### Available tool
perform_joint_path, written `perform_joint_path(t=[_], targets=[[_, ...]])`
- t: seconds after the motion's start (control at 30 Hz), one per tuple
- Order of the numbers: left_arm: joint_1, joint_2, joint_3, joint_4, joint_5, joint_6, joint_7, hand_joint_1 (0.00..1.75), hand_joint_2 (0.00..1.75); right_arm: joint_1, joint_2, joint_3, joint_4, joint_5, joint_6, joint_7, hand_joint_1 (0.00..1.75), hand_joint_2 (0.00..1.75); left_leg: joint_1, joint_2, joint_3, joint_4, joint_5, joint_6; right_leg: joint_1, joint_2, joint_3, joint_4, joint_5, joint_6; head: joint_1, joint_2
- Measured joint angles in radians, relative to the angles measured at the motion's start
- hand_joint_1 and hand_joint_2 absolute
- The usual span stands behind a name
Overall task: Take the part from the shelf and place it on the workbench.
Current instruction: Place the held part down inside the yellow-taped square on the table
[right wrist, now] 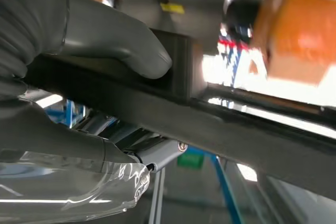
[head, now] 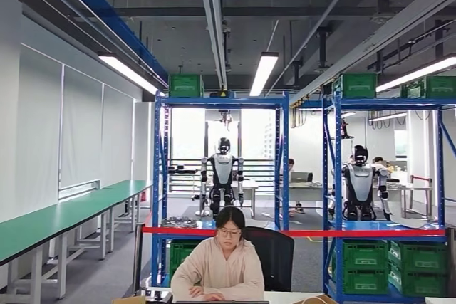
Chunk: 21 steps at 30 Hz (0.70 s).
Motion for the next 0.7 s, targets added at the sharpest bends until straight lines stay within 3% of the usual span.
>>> perform_joint_path(t=[0.1, 0.13, 0.17, 0.2, 0.27, 0.33, 0.43, 0.5, 0.6, 0.63, 0.67, 0.7], targets=[[-0.002, 0.000, 0.007, 0.000, -0.010, -0.001, 0.001, 0.00, 1.75, -0.030, 0.016, 0.005, 0.135, 0.000, 0.001, 0.004, 1.75, 1.75, -0.005, 0.002, -0.080, 0.165, -0.077, 0.004, 0.004, -0.001, 0.004, -0.007, 0.003, -0.008, 0.000, 0.000], [0.000, -0.001, 0.009, 0.000, -0.013, -0.002, 0.002, 0.00, 1.75, -0.034, 0.017, 0.005, 0.179, -0.002, 0.000, 0.004, 1.75, 1.75, -0.006, 0.003, -0.104, 0.211, -0.087, 0.005, 0.006, -0.001, 0.005, -0.006, 0.002, -0.009, 0.000, 0.000], [0.002, -0.001, 0.011, 0.000, -0.016, -0.002, 0.003, 0.00, 1.75, -0.035, 0.018, 0.003, 0.219, -0.006, 0.000, 0.002, 1.75, 1.75, -0.007, 0.003, -0.114, 0.225, -0.079, 0.006, 0.009, -0.001, 0.006, -0.006, 0.001, -0.009, 0.000, 0.000], [0.004, -0.001, 0.014, 0.000, -0.019, -0.004, 0.004, 0.00, 1.75, -0.037, 0.019, 0.000, 0.257, -0.013, 0.001, -0.001, 1.75, 1.75, -0.008, 0.003, -0.106, 0.201, -0.054, 0.008, 0.010, 0.001, 0.006, -0.005, 0.000, -0.010, 0.000, 0.000], [0.004, -0.001, 0.018, 0.000, -0.026, -0.006, 0.004, 0.00, 1.75, -0.044, 0.024, -0.012, 0.326, -0.031, 0.004, -0.014, 1.75, 1.75, -0.010, 0.003, -0.057, 0.089, 0.012, 0.012, 0.013, 0.003, 0.006, 0.000, -0.005, -0.006, 0.000, 0.000], [0.000, -0.001, 0.023, 0.000, -0.033, -0.008, 0.003, 0.00, 1.75, -0.053, 0.029, -0.027, 0.384, -0.047, 0.005, -0.027, 1.75, 1.75, -0.011, 0.003, -0.019, 0.005, 0.037, 0.015, 0.017, 0.005, 0.001, 0.010, -0.010, 0.000, 0.000, 0.000], [-0.002, -0.001, 0.029, 0.000, -0.044, -0.011, -0.001, 0.00, 1.75, -0.066, 0.041, -0.047, 0.443, -0.054, 0.007, -0.013, 1.75, 1.75, -0.013, 0.003, -0.010, -0.014, 0.034, 0.022, 0.017, 0.008, -0.003, 0.015, -0.013, 0.009, 0.000, 0.000], [-0.006, -0.003, 0.032, 0.000, -0.050, -0.014, -0.002, 0.00, 1.75, -0.077, 0.051, -0.059, 0.472, -0.051, 0.018, 0.014, 1.75, 1.75, -0.009, 0.005, -0.005, -0.016, 0.034, 0.029, 0.014, 0.008, -0.015, 0.052, -0.039, 0.020, 0.000, 0.000], [-0.012, -0.003, 0.036, -0.001, -0.058, -0.016, -0.006, 0.00, 1.75, -0.088, 0.060, -0.080, 0.505, -0.056, 0.042, 0.043, 1.75, 1.75, -0.008, 0.005, -0.001, -0.017, 0.032, 0.036, 0.004, 0.004, -0.099, 0.232, -0.122, 0.035, -0.001, 0.000], [-0.013, -0.003, 0.037, -0.001, -0.061, -0.016, -0.008, 0.00, 1.75, -0.091, 0.061, -0.088, 0.514, -0.059, 0.049, 0.048, 1.75, 1.75, -0.008, 0.005, 0.000, -0.017, 0.032, 0.036, 0.002, 0.003, -0.125, 0.282, -0.135, 0.038, -0.001, 0.000], [-0.013, -0.003, 0.039, -0.001, -0.063, -0.016, -0.009, 0.00, 1.75, -0.094, 0.062, -0.096, 0.523, -0.062, 0.054, 0.051, 1.75, 1.75, -0.008, 0.005, 0.001, -0.017, 0.032, 0.037, 0.001, 0.003, -0.135, 0.300, -0.131, 0.039, -0.001, 0.000], [-0.013, -0.003, 0.041, -0.001, -0.066, -0.016, -0.009, 0.00, 1.75, -0.098, 0.063, -0.104, 0.530, -0.065, 0.058, 0.053, 1.75, 1.75, -0.008, 0.005, 0.003, -0.017, 0.031, 0.037, 0.001, 0.003, -0.126, 0.278, -0.109, 0.038, -0.001, 0.000]])
